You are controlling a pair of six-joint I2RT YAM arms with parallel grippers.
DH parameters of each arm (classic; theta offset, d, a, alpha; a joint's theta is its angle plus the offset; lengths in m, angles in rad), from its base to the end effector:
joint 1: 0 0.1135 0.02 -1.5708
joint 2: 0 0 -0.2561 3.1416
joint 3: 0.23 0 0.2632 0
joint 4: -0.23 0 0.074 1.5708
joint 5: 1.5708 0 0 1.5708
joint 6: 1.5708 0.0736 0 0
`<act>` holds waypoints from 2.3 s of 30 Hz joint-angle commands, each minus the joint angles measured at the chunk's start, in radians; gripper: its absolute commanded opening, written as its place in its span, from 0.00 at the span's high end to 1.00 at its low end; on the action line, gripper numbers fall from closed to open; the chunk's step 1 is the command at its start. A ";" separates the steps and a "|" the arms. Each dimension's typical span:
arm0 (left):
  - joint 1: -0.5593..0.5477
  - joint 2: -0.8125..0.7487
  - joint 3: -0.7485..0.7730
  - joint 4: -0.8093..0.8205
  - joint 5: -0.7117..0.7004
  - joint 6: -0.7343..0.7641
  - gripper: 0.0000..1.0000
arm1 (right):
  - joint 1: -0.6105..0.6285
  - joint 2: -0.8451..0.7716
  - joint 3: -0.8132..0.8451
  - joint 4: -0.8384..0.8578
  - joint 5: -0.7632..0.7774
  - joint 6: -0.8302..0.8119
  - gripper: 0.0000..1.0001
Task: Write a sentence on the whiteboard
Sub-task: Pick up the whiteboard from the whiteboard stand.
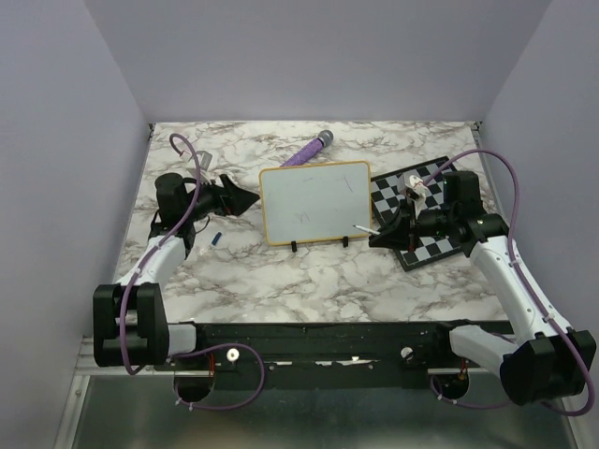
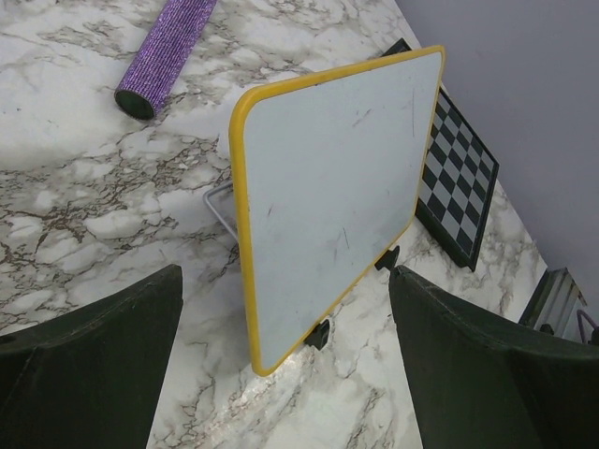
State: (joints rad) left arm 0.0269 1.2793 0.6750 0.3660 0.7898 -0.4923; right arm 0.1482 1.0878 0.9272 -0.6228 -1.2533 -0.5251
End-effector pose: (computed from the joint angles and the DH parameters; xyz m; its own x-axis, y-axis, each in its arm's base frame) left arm 0.3149 -0.0438 0.2329 -0.5251 -0.3470 -0.7771 0.4798 0.6335 -0.6070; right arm 0.2195 0.1035 0.2901 -0.2471 -0.1951 -0.9491 -0.9658 0.1289 0.2249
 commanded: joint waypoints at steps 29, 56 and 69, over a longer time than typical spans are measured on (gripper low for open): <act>-0.044 0.483 0.201 0.456 0.200 -0.173 0.23 | -0.007 0.001 -0.001 -0.009 -0.005 -0.023 0.99; -0.059 0.578 0.334 1.089 0.235 -0.618 1.00 | -0.007 0.011 0.004 -0.015 0.008 -0.030 0.99; -0.058 0.451 0.348 1.151 0.112 -0.723 1.00 | -0.007 0.003 0.005 -0.023 0.017 -0.035 0.99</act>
State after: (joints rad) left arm -0.0299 1.8286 1.0061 1.2488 0.9871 -1.1801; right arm 0.1482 1.0977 0.9272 -0.6250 -1.2503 -0.5346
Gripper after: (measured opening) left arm 0.070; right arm 0.137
